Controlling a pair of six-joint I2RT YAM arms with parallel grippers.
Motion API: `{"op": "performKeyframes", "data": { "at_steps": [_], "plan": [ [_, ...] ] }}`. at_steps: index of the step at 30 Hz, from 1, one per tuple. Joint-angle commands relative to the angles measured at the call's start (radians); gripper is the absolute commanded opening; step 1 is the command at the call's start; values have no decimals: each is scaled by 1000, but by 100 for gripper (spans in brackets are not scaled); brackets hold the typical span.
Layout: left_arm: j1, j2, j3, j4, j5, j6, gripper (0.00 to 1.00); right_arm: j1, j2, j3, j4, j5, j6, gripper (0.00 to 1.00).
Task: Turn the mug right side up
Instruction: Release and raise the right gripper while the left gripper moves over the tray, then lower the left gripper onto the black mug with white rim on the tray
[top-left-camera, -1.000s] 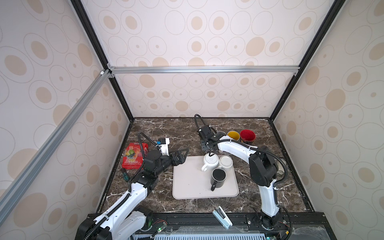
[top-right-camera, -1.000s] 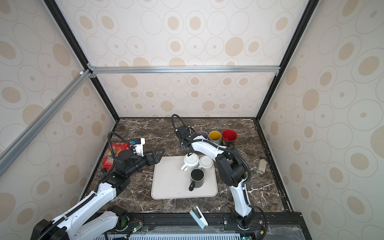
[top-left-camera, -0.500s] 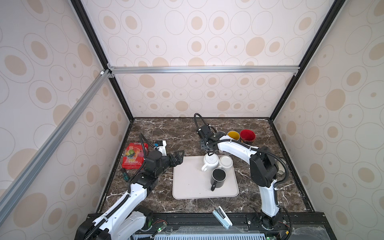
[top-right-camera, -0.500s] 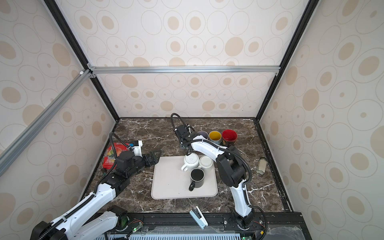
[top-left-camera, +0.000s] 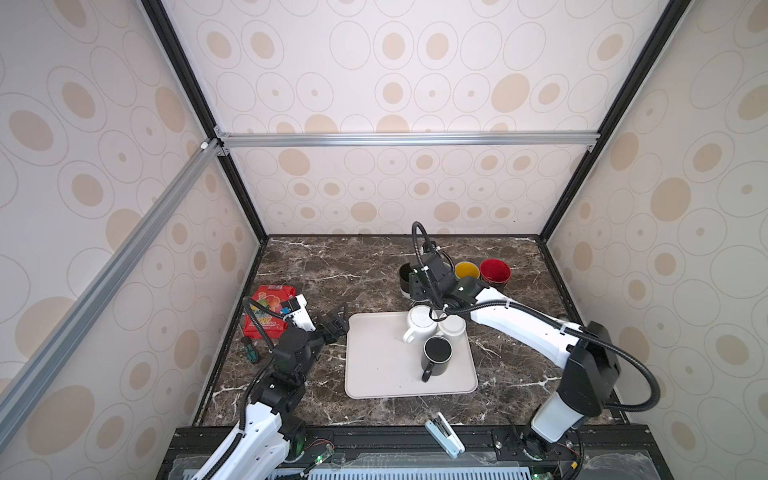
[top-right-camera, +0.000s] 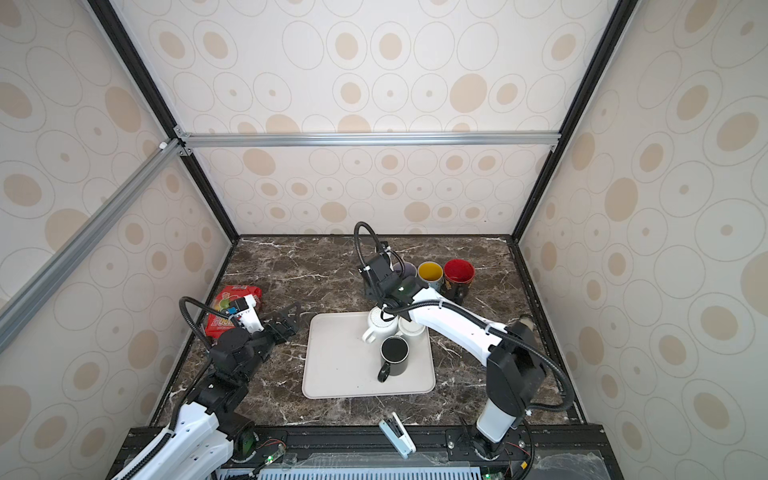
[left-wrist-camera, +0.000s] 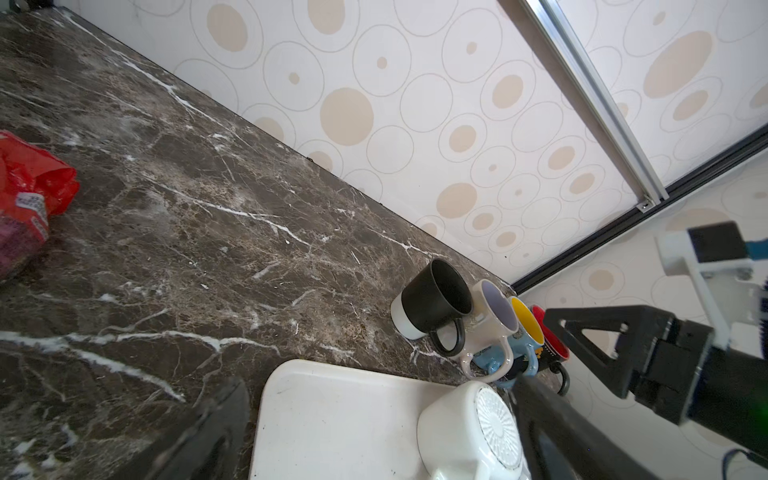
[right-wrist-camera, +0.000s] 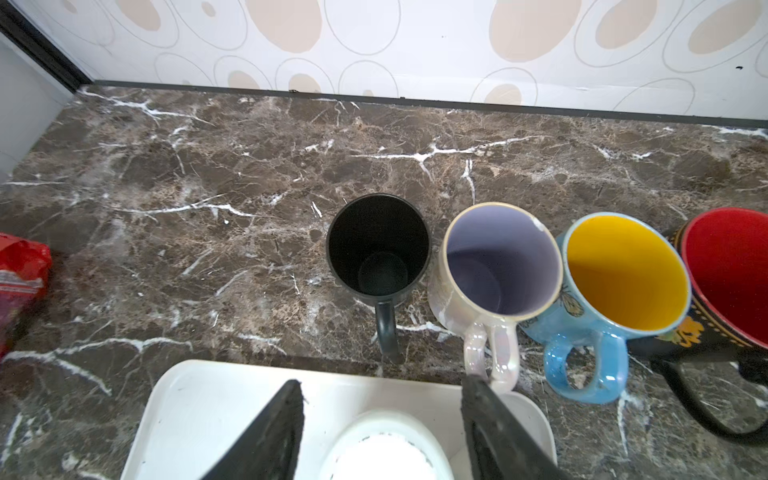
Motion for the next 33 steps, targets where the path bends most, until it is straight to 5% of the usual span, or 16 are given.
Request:
{"op": "performKeyframes", "data": {
  "at_steps": [1,13,26,33],
  "plan": [
    [6,65,80,-97,-36,-41,100,16,-67,-63,15,-4,7,63],
    [-25,116,111,-151,98,68,100,129,-277,-235,-107,-3,-7,61],
    [-346,251,199,-266,-40,138,100,130,-311,-283,-238,64,52,61],
    [-378,275,199,-224,-20,182,100,129,-380,-361,-133,65,36,59]
  ]
}}
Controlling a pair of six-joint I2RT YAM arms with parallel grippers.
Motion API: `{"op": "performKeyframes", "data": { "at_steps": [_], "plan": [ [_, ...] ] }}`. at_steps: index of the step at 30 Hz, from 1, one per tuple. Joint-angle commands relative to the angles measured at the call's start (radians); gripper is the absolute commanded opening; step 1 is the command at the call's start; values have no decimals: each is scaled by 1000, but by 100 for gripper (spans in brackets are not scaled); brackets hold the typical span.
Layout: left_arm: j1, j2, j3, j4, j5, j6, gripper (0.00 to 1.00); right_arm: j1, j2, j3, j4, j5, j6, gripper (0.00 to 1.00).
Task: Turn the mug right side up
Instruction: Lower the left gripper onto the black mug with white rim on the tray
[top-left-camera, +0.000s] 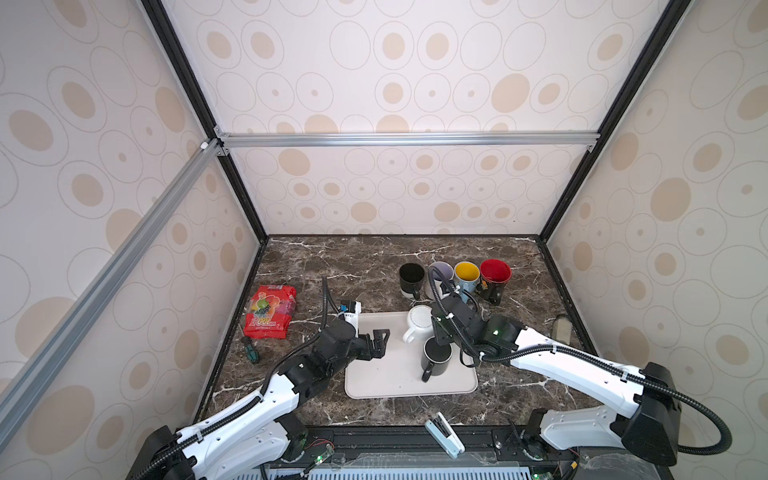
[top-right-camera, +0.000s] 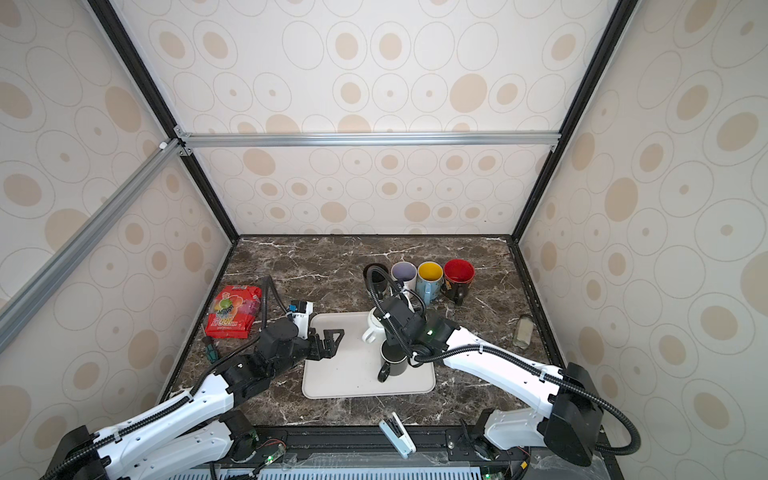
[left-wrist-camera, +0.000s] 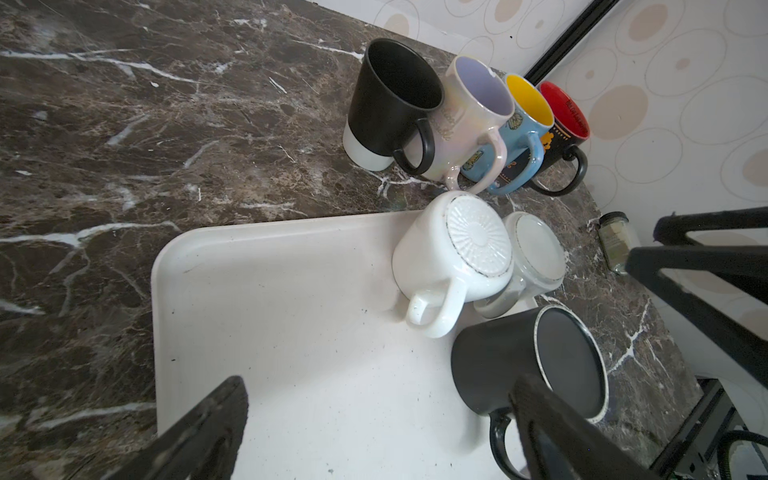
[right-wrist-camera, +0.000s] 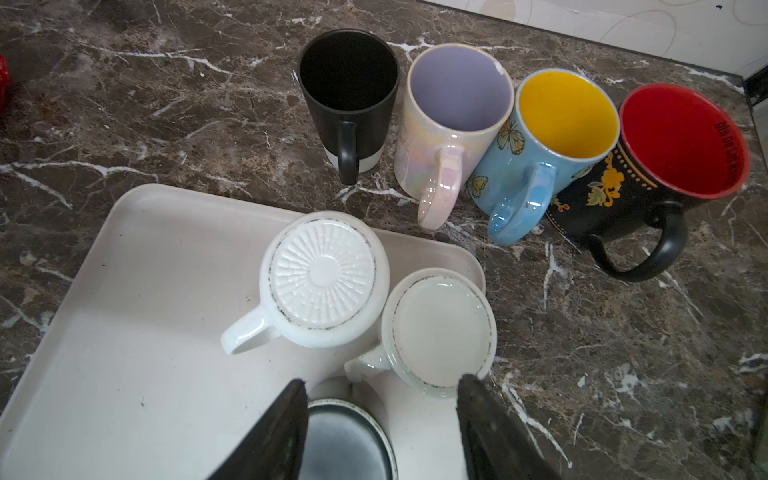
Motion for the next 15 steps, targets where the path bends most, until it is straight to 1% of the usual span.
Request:
{"op": "performKeyframes", "data": {
  "at_steps": [1,8,12,15],
  "plan": [
    [-6,18,34,22,-15,53,99,0,-44,-13,26,30,7,59],
    [-6,117,92,70,-6,66,96,-2,-60,8,22,50,-9,58],
    [-13,143,126,59,-2,58,94,-2,-71,10,30,51,-20,58],
    [-42,143,130,49,-8,58,94,-1,-61,22,28,48,-32,58]
  ]
}}
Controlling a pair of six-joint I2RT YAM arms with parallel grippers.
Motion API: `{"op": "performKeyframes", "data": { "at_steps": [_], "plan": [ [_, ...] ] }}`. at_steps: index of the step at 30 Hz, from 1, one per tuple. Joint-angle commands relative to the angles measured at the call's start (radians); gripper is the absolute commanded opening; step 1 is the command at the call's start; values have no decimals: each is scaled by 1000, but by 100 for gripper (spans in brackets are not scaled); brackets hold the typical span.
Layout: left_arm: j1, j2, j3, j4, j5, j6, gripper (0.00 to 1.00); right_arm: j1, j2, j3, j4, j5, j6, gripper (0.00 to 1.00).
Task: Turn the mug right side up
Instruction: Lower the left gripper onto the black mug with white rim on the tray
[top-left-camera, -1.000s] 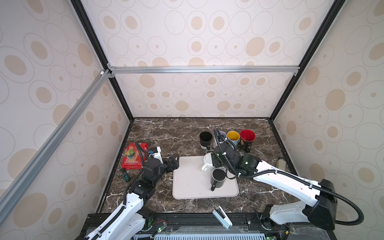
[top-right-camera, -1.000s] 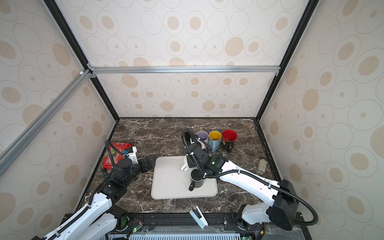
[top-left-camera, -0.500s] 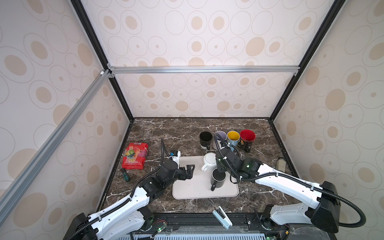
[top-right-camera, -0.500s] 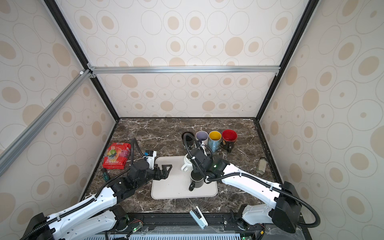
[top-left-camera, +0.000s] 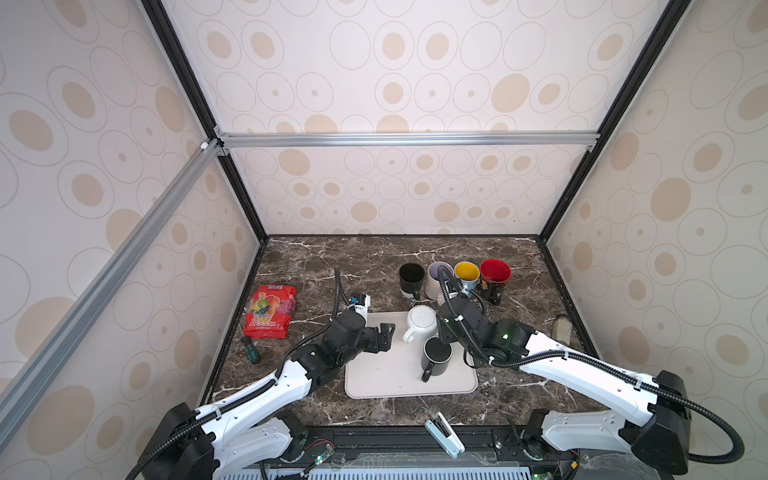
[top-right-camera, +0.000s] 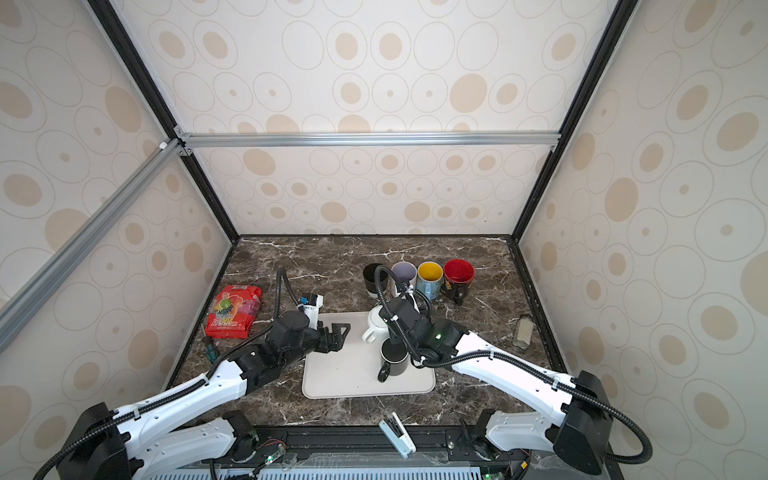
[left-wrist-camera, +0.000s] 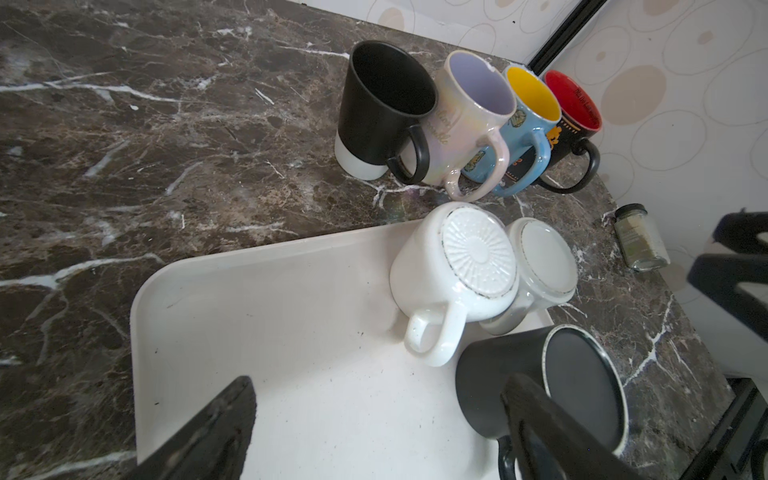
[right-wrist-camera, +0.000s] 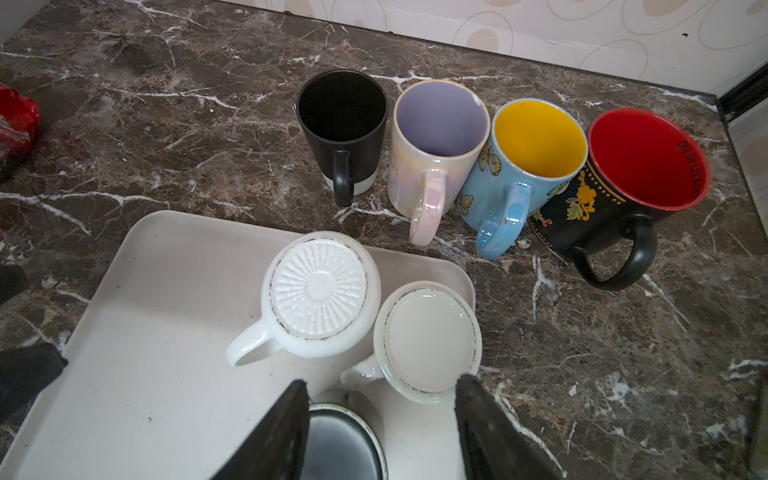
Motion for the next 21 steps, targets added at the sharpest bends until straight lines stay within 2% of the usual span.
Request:
{"op": "performKeyframes", "data": {
  "at_steps": [1,8,14,17,21],
  "plan": [
    [-39,2,40,3,-11,21,94,-2,-3,36,-6,19,-20,58],
    [-122,8,55,-39,-36,50,95,-15,42,47,-29,20,6,58],
    [-215,17,94,-83,-69,94,93,-89,28,51,-95,-34,84,58],
    [-255,40,112,-104,-73,107,90,-111,-6,43,-140,-45,108,58],
    [-312,93,149,-141,-75,130,80,-117,-79,-8,-153,-46,138,58]
  ]
}}
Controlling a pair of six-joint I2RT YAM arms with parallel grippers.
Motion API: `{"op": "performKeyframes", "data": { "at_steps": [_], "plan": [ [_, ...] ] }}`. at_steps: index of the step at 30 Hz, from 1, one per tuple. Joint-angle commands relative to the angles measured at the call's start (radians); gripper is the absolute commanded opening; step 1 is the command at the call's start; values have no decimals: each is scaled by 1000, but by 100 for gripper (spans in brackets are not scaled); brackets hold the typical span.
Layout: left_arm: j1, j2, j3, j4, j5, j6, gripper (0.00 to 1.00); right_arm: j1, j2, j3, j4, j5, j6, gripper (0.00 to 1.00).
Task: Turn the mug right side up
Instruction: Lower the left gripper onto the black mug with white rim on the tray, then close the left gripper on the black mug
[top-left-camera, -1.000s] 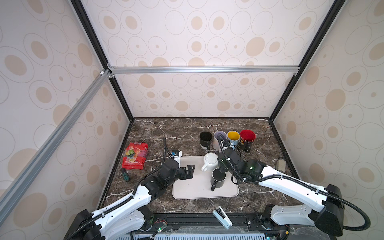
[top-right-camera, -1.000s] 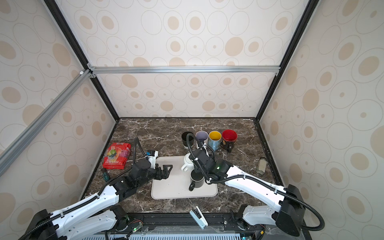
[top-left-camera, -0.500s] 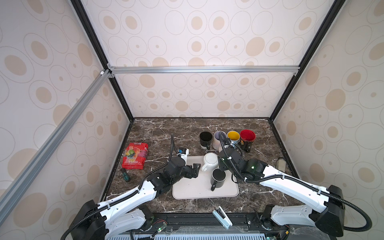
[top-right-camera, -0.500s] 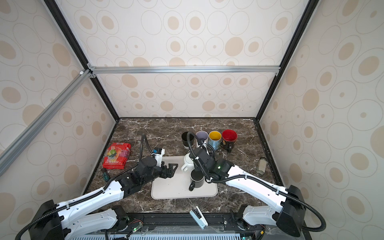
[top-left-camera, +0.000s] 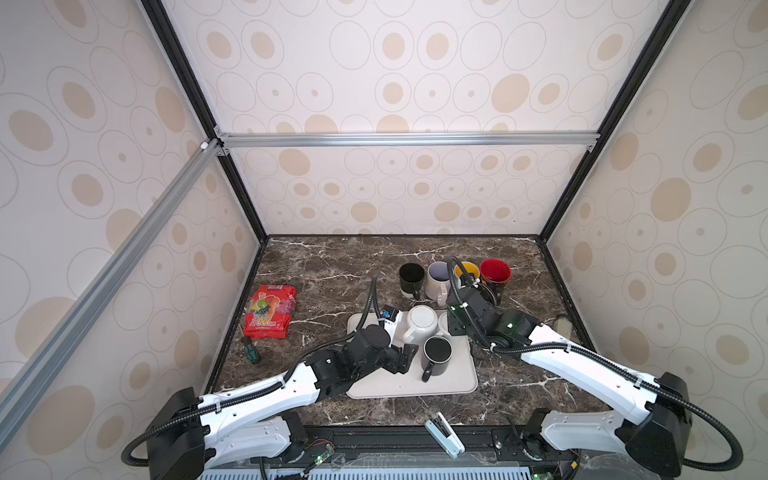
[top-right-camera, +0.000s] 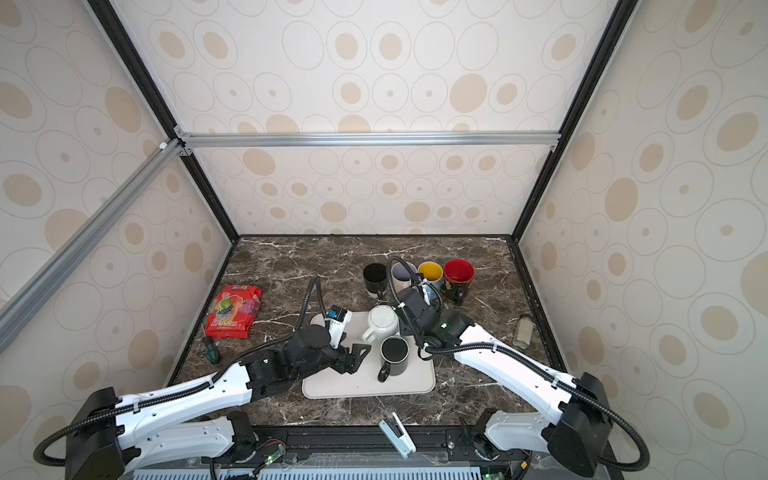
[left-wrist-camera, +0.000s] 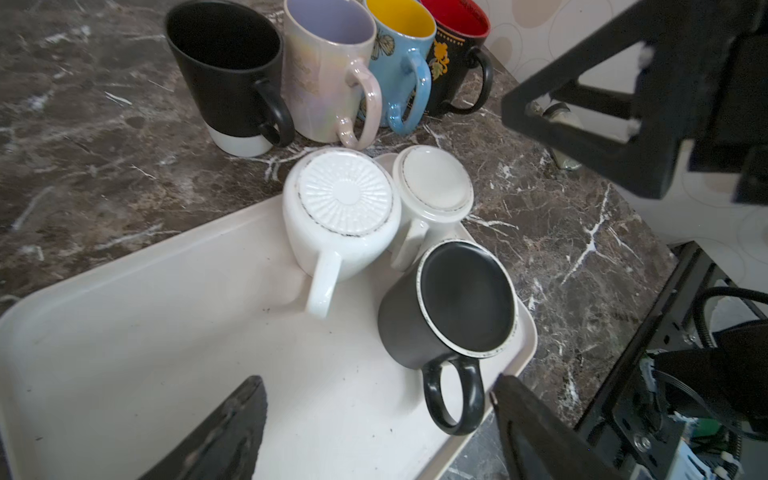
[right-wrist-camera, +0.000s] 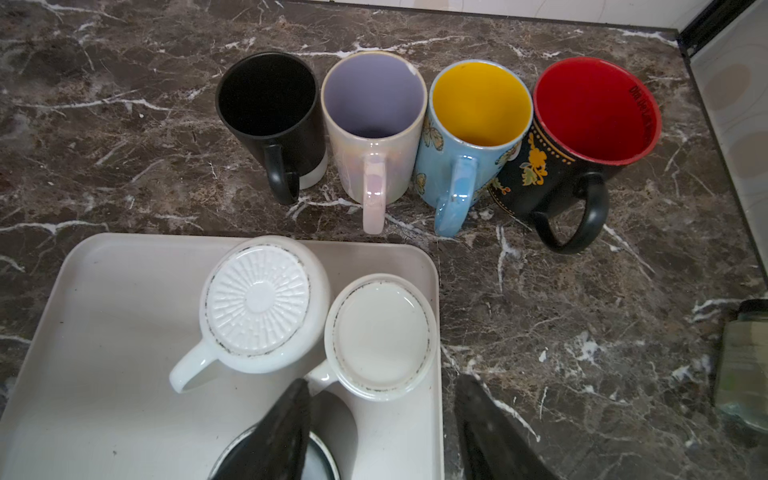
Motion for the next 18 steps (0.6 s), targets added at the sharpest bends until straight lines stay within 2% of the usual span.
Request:
{"op": "performKeyframes", "data": {
  "at_steps": [1,11,18],
  "plan": [
    [-53,48,64,-66,-30,46,78,-7,-78,-44,-47,-7,54,58],
    [-174,223,154,-92,-56,42,61,-10,-184,-133,-57,-7,86,57],
    [-196,313,178,-82,-57,24,63,-10,-214,-163,-51,-6,86,57]
  ]
}}
